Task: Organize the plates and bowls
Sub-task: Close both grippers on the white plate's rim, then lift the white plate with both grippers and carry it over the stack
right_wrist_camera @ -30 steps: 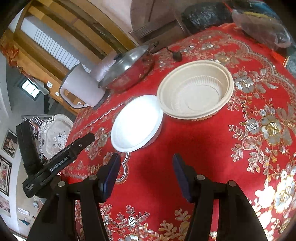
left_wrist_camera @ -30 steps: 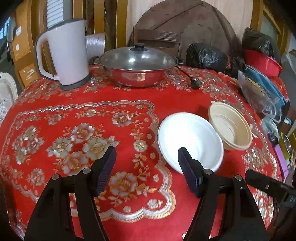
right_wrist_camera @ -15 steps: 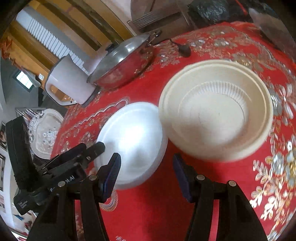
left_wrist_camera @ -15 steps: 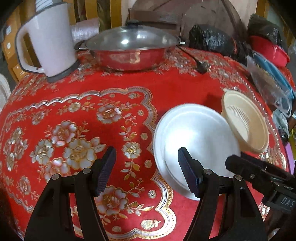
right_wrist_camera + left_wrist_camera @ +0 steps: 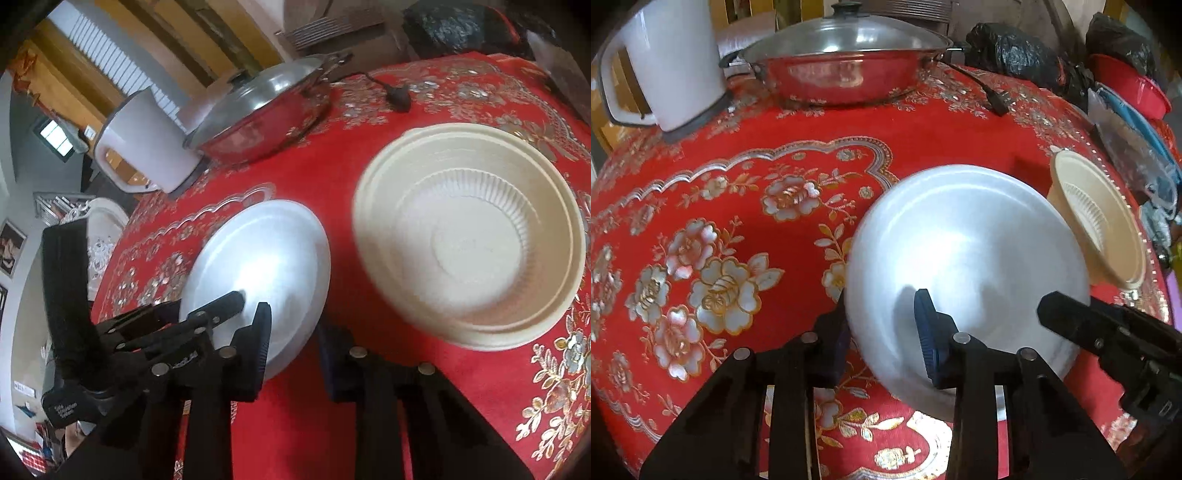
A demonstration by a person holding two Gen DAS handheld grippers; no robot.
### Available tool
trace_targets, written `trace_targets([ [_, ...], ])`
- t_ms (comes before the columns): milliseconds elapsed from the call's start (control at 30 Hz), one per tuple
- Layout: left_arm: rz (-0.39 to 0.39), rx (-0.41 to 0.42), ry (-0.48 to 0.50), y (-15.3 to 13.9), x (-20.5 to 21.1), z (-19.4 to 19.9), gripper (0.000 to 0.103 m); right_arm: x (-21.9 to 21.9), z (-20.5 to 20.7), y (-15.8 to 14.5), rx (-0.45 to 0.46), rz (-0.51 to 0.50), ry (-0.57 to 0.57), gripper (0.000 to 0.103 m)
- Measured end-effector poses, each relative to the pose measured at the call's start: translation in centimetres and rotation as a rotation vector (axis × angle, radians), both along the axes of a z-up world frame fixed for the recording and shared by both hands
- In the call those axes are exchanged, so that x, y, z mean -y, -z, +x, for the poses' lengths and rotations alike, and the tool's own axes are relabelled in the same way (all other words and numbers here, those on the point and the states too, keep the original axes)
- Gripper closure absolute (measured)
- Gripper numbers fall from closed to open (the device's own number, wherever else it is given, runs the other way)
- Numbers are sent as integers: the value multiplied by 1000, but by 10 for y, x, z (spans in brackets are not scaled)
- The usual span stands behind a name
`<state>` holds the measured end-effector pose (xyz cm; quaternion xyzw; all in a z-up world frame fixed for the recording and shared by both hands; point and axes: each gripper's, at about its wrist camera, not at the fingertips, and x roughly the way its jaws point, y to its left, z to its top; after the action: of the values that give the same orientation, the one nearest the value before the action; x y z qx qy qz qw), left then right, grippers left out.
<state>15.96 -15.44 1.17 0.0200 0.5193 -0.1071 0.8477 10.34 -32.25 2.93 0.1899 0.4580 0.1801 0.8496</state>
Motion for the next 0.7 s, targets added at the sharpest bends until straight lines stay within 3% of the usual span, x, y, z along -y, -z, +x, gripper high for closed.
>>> trace_targets([
  [400, 5, 62, -40, -26, -48, -34, 70, -45, -23, -16, 35, 1, -87, 79],
  [700, -22, 59, -120, -36, -111, -63, 70, -94, -32, -19, 39, 39, -188, 79],
])
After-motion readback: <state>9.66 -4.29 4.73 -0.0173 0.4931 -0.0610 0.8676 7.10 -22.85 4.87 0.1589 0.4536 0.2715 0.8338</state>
